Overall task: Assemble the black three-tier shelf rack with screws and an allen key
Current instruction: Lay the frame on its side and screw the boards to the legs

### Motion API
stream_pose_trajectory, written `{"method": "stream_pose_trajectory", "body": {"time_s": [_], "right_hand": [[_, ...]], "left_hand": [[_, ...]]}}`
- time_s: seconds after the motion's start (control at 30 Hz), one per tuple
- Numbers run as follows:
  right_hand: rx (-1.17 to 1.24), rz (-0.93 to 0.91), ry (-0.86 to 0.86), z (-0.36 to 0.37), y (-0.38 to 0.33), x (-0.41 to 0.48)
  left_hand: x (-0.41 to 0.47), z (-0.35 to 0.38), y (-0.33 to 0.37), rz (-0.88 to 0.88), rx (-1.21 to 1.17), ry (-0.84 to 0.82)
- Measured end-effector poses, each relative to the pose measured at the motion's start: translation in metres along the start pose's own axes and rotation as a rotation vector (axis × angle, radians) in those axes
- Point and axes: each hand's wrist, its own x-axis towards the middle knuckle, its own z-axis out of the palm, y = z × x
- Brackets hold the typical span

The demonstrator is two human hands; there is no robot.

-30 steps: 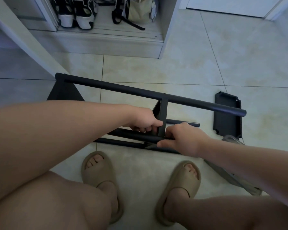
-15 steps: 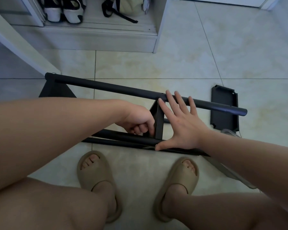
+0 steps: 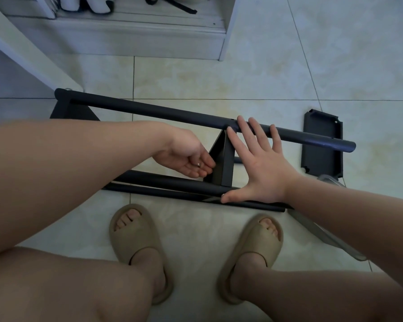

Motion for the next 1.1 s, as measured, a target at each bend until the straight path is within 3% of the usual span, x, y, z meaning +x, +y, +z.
{"method": "stream_pose_trajectory", "body": {"time_s": [0.3,0.6,1.0,1.1], "right_hand": [[0.013,0.001,-0.003,-0.001,-0.001,-0.001],[0.035,0.0,0.001,-0.001,-0.001,0.0],[0.067,-0.006,0.036,0.004,-0.001,0.0],[0.072,-0.005,0.04,0.005,-0.001,0.0]], "left_hand": [[-0.002,0.005,0.0,0.06,-0.027,-0.014],[0.006,0.005,-0.002,0.099,0.122,0.043],[0.036,0.01,-0.001,0.005,0.233,-0.114],[0.042,0.011,0.001,-0.062,0.243,-0.216]]}}
